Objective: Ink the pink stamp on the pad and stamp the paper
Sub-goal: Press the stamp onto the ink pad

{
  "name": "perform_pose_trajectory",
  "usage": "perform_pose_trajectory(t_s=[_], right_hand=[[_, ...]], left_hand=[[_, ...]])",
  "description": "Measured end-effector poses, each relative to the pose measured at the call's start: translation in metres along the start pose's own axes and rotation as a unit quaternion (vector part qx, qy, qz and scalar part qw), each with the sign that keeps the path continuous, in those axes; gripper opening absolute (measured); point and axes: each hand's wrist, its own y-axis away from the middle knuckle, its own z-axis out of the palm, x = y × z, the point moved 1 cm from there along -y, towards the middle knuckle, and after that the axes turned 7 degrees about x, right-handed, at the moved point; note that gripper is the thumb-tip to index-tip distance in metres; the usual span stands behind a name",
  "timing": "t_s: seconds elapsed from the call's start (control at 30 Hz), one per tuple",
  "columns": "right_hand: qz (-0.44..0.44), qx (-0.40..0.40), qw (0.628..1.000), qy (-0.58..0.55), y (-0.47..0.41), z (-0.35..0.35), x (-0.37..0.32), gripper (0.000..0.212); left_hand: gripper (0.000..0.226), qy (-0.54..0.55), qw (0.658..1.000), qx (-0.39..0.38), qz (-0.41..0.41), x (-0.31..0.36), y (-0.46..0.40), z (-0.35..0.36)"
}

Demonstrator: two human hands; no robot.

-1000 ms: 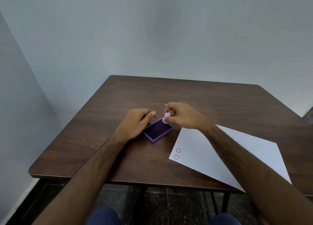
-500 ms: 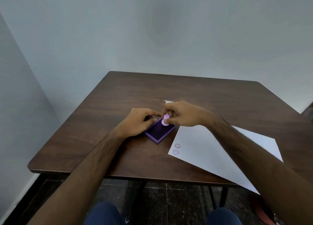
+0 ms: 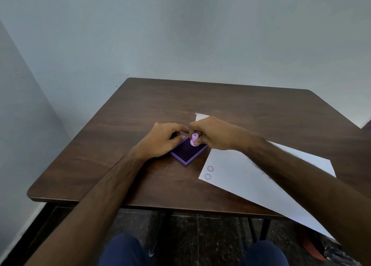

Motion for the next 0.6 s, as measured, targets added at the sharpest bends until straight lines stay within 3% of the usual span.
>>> perform_pose_trajectory(t_s=[0.6], right_hand=[[0.02,0.039,0.999,0.0,0.0016,0.0056,-0.0005,0.009]], left_hand=[[0.025,-0.017,1.0,0.001,0.0,-0.0016,0.0016,0.0005]])
